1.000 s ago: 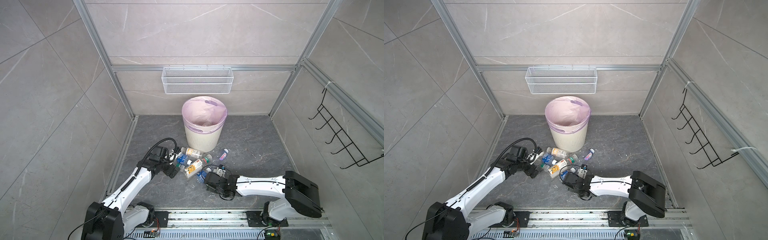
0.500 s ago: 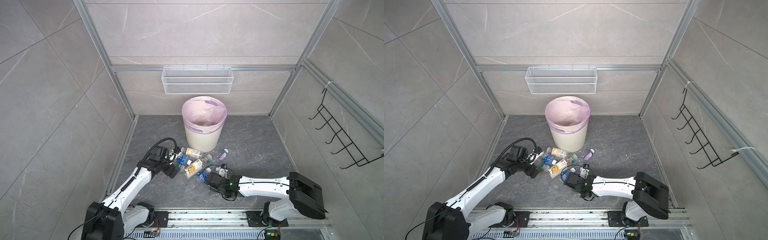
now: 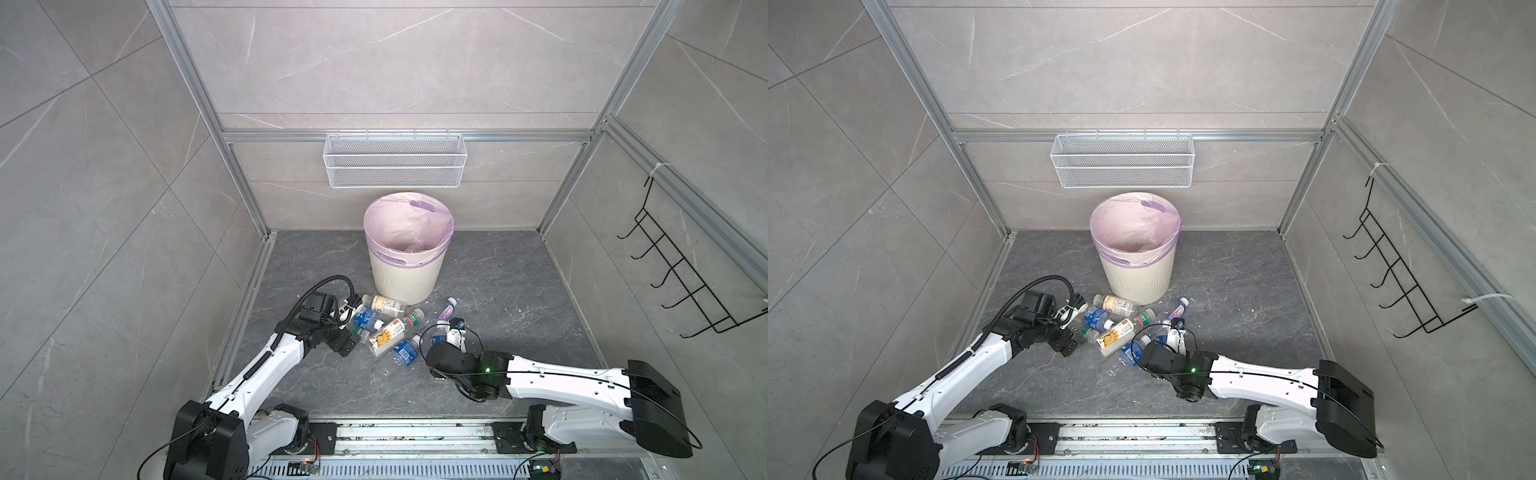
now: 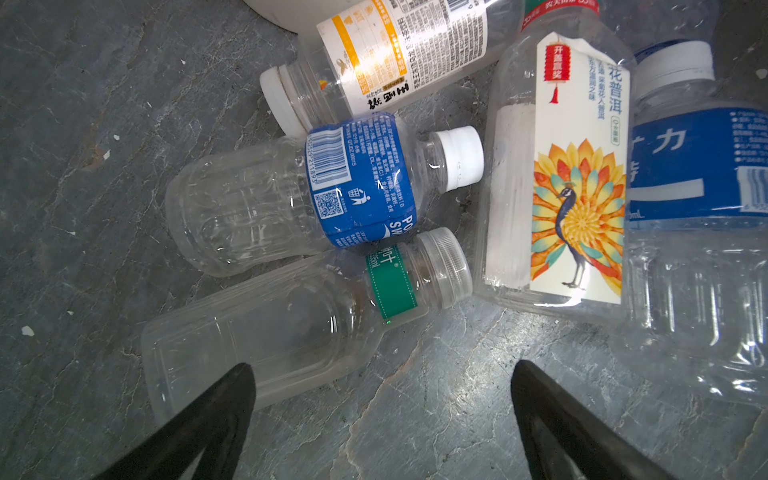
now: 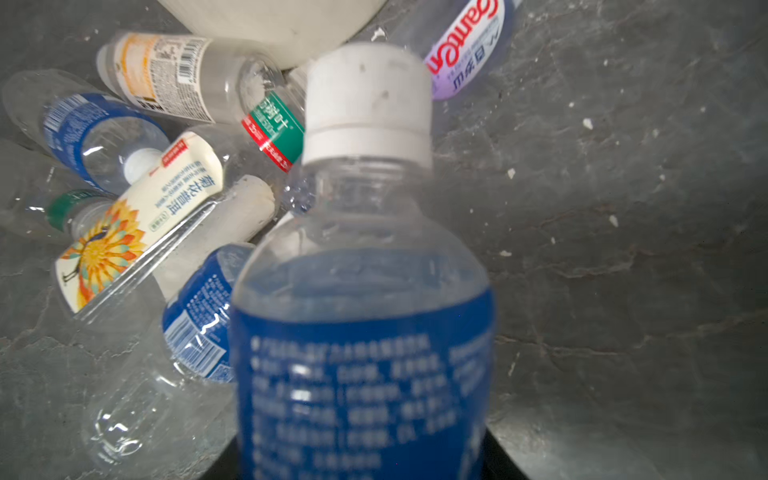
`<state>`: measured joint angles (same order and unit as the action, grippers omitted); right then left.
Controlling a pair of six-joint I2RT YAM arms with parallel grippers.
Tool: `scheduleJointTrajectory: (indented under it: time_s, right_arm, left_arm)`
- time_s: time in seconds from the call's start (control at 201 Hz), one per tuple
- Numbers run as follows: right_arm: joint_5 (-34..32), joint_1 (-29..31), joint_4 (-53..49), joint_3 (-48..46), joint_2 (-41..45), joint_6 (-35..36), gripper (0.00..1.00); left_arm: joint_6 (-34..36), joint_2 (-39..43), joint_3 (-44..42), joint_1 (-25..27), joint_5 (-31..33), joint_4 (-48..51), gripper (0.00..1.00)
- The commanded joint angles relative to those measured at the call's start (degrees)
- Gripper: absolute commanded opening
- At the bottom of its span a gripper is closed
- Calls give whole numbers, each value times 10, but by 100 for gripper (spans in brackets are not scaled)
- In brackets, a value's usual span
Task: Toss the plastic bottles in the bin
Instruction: 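Lift the blue-labelled water bottle with the right gripper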
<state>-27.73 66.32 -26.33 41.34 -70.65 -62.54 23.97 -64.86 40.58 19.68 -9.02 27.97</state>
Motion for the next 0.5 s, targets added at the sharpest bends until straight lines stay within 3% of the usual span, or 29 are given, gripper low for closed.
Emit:
scheduleJointTrajectory:
  time_s: [0.0, 0.493]
  right_arm:
    - [-37, 4, -13, -7, 26, 58, 53]
    - [-91, 17, 19, 49, 95, 202, 54]
  left_arm:
    - [-12, 1, 1, 1, 1, -12, 98]
    - [-29, 55, -14, -19, -36, -33, 99]
